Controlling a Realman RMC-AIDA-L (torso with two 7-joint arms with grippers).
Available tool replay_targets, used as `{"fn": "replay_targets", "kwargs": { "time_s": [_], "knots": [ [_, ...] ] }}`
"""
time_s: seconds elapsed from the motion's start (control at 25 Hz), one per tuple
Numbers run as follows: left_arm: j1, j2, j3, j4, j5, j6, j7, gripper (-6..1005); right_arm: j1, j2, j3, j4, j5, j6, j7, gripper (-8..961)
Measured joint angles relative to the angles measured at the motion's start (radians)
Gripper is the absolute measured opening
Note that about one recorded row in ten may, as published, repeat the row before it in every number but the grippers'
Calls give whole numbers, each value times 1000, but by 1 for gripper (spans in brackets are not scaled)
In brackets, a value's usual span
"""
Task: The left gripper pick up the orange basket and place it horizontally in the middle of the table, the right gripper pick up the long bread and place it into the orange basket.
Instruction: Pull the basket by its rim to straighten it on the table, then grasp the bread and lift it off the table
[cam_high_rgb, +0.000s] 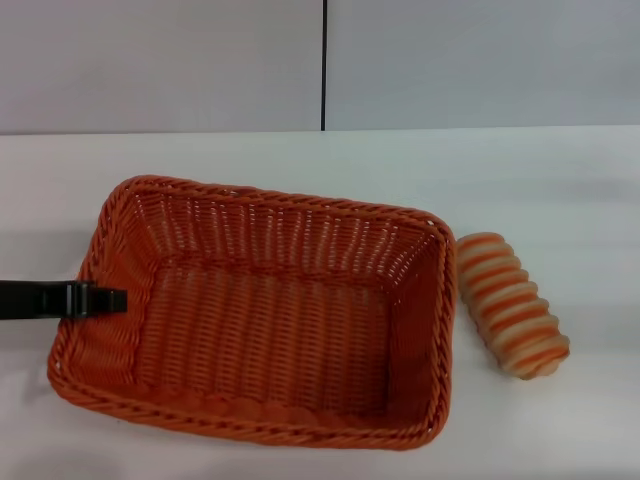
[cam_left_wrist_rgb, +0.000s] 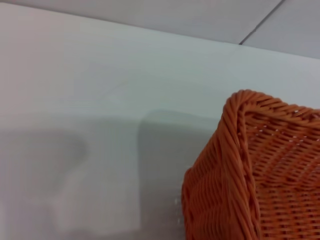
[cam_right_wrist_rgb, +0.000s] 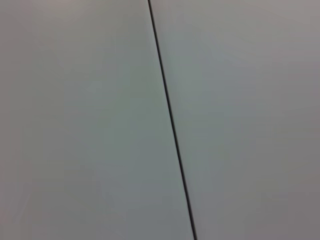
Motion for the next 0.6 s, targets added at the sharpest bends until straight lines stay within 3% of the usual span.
{"fn": "replay_targets", "kwargs": {
  "time_s": [0.28, 0.44, 0.52, 0.6],
  "knots": [
    [-37, 2, -40, -22, -6, 18, 16, 308, -13, 4, -12, 0, 0, -1, -1, 786],
    [-66, 3, -138, -49, -80, 54, 58, 332, -22, 5, -13, 0, 1, -13, 1, 786],
    [-70, 3, -174, -50, -102, 64, 75, 565, -24, 6, -13, 0, 1, -14, 1, 786],
    [-80, 3, -270, -61, -174, 87, 128, 639, -32, 6, -18, 0, 0, -23, 2, 786]
  ]
}}
